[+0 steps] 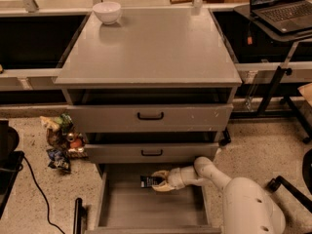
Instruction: Pick rxbar blueberry from bottom drawer and place on counter
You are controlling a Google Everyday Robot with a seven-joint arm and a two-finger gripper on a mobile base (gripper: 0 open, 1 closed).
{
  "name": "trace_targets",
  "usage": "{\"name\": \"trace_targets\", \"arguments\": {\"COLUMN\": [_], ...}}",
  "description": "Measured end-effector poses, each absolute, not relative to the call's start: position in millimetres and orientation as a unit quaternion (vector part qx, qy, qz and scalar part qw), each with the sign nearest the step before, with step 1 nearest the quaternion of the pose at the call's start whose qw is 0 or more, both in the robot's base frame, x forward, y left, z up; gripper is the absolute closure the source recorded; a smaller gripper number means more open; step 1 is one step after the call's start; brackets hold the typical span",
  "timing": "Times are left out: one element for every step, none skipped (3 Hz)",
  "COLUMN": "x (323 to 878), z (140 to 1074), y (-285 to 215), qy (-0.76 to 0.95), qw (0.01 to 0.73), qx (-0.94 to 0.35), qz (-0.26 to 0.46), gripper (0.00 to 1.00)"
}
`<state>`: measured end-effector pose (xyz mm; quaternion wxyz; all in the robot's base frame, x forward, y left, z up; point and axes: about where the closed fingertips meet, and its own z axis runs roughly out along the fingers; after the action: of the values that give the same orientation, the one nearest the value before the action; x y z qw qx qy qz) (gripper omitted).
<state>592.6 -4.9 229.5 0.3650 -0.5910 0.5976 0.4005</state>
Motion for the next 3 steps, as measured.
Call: {"name": "trace_targets", "arguments": {"x": [579.7, 585.7, 571.9], "z": [241.3, 288.8, 333.4], "y": [-2.6, -27.0, -43.3], "qy": [0.591, 0.589, 0.586], "qw": [0.373, 0.417, 0.445], "qx": [-0.598, -0.614, -0.623], "qz": [0.392, 0.319, 0.267], "gripper": [1.00, 1.00, 1.00]}}
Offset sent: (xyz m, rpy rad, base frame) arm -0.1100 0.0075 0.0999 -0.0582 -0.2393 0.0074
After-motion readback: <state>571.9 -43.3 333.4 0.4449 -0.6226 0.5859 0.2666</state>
